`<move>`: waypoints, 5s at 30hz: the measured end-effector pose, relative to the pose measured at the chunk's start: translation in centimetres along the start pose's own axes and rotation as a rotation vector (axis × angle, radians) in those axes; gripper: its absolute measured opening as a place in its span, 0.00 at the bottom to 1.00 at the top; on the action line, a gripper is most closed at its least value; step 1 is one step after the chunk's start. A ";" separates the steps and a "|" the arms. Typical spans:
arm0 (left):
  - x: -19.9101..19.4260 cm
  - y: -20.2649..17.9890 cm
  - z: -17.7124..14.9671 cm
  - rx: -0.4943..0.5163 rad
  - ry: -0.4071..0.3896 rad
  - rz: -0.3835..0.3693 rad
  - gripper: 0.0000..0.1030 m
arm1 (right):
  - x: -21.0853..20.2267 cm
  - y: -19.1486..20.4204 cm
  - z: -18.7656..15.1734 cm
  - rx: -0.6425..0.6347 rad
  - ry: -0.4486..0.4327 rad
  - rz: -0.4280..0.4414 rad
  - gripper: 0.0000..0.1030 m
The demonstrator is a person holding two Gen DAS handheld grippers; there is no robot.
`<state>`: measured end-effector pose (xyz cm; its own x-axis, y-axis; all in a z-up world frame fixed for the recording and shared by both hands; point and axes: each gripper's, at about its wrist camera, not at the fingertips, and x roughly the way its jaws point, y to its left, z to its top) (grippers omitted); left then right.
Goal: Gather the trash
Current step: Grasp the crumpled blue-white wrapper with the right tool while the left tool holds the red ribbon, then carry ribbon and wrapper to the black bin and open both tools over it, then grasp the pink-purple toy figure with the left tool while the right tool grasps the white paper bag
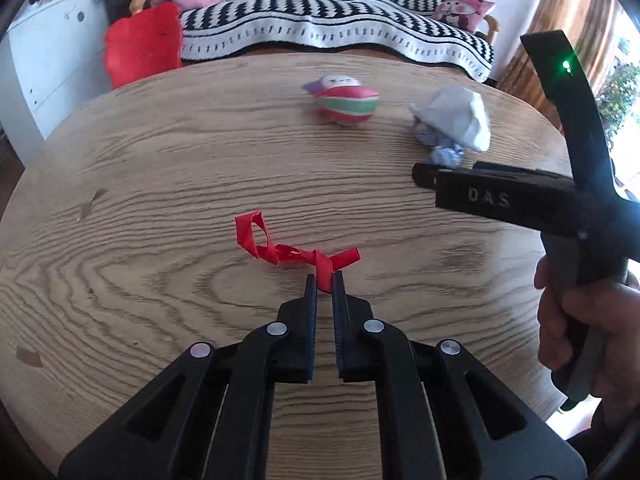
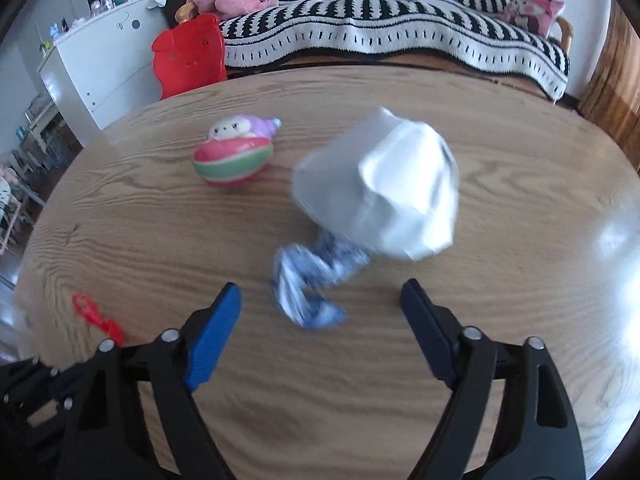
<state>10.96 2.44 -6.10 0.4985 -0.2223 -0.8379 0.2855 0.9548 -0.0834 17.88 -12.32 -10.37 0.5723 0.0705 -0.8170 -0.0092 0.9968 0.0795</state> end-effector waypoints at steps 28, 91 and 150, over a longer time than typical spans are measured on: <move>-4.9 -18.0 0.6 0.161 -0.078 -0.185 0.06 | -18.4 -18.0 -12.7 0.142 -0.028 0.017 0.33; 1.5 -49.6 -14.5 0.621 0.280 -0.559 0.06 | -18.4 -44.8 -36.8 0.628 0.323 -0.190 0.75; 9.7 -4.0 13.2 -0.151 -0.059 0.125 0.45 | -7.0 -13.2 -6.9 0.129 0.074 -0.029 0.86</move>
<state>25.40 -6.16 -6.76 0.5710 -0.1076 -0.8139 0.0947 0.9934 -0.0649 8.34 -25.75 -9.67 0.5092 0.0492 -0.8592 0.1142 0.9857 0.1241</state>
